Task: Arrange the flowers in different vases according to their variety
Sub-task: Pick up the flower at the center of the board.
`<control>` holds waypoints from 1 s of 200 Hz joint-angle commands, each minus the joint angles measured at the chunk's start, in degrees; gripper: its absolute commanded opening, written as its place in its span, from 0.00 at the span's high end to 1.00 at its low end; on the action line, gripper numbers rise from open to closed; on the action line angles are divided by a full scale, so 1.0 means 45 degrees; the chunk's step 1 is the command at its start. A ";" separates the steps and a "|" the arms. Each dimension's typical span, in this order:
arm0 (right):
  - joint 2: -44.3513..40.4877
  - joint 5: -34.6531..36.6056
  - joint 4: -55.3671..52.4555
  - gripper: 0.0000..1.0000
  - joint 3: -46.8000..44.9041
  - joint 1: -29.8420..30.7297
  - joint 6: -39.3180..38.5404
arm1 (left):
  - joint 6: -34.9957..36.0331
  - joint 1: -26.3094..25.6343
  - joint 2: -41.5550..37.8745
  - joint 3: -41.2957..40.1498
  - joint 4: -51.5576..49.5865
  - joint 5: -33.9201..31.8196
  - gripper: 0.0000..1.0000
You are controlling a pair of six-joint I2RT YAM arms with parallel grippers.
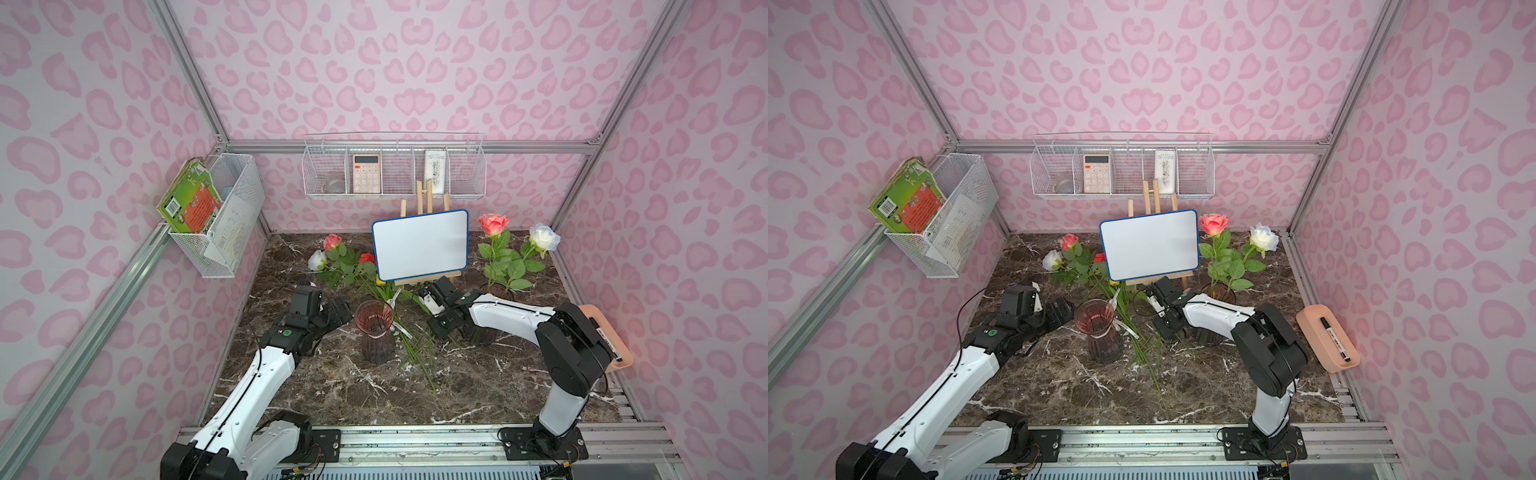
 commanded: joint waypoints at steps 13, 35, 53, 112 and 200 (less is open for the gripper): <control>-0.1177 0.0220 -0.0510 1.00 -0.0071 0.0226 -0.0109 | -0.0089 0.0003 -0.0324 -0.0037 -0.0172 -0.0092 0.01; -0.2162 0.0079 -0.0612 1.00 -0.0251 0.0425 -0.0148 | -0.0076 0.0007 -0.0539 -0.0073 -0.0283 -0.0150 0.02; -0.3071 -0.0208 -0.0713 1.00 -0.0432 0.0566 -0.0147 | -0.0055 0.0011 -0.0693 -0.0046 -0.0419 -0.0219 0.01; -0.5733 -0.3208 -0.0857 1.00 -0.0805 0.0745 -0.0520 | -0.0050 0.0020 -0.0975 0.0041 -0.0568 -0.0274 0.02; -0.4496 -0.2574 -0.1377 1.00 -0.0648 0.0242 0.0000 | 0.0175 0.0009 -0.0074 0.0226 0.1085 0.1365 0.06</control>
